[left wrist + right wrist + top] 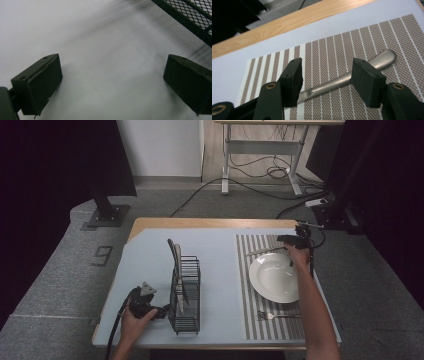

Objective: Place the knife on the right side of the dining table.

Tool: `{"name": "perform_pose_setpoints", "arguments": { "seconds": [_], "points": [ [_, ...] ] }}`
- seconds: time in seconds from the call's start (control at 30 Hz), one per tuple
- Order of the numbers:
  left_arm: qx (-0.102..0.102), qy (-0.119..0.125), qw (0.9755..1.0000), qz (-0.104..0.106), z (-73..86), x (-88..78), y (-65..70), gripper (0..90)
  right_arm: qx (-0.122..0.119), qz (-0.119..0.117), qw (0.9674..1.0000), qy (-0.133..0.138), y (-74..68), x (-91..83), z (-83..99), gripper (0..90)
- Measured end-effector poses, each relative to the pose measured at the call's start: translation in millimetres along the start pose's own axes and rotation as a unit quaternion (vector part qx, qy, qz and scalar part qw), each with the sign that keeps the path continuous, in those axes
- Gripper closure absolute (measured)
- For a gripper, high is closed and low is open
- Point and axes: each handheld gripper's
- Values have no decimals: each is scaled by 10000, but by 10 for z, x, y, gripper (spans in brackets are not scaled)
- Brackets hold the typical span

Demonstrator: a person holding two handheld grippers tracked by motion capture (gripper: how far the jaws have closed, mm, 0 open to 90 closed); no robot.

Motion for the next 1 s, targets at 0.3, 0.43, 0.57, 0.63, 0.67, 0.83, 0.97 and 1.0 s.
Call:
{"name": "perform_pose_setpoints", "arguments": {
  "seconds": [0.3,0.43,0.57,0.63,0.67,0.83,0.97,1.0],
  "points": [
    [1,-1,10000,0,0,0,-1,13,-329,218,9978,-531,-183,283,-44,425],
    [1,-1,10000,1,0,0,-1,13,-416,405,9961,-659,-186,369,-20,432],
    [1,0,10000,1,0,0,-1,13,-418,491,9956,-685,-174,391,-39,438],
    [1,-1,10000,0,0,0,-1,13,-398,517,9957,-660,-166,394,-41,441],
    [3,-1,10000,1,0,0,0,13,-353,515,9961,-631,-163,392,-40,442],
    [1,-1,10000,0,0,0,0,13,-366,641,9952,-641,-157,382,-30,436],
    [1,-2,10000,1,0,0,-1,13,-228,569,9964,-578,-107,360,-22,436],
    [-1,-1,10000,1,0,0,0,13,-220,555,9966,-567,-104,357,-19,437]
  ]
}}
Point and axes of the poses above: each handheld gripper's, and its own axes: x roughly forward along the jaws, z roughly out of its underside, y roughly to its right, and after that the axes turned 9 degrees about -z, right-handed
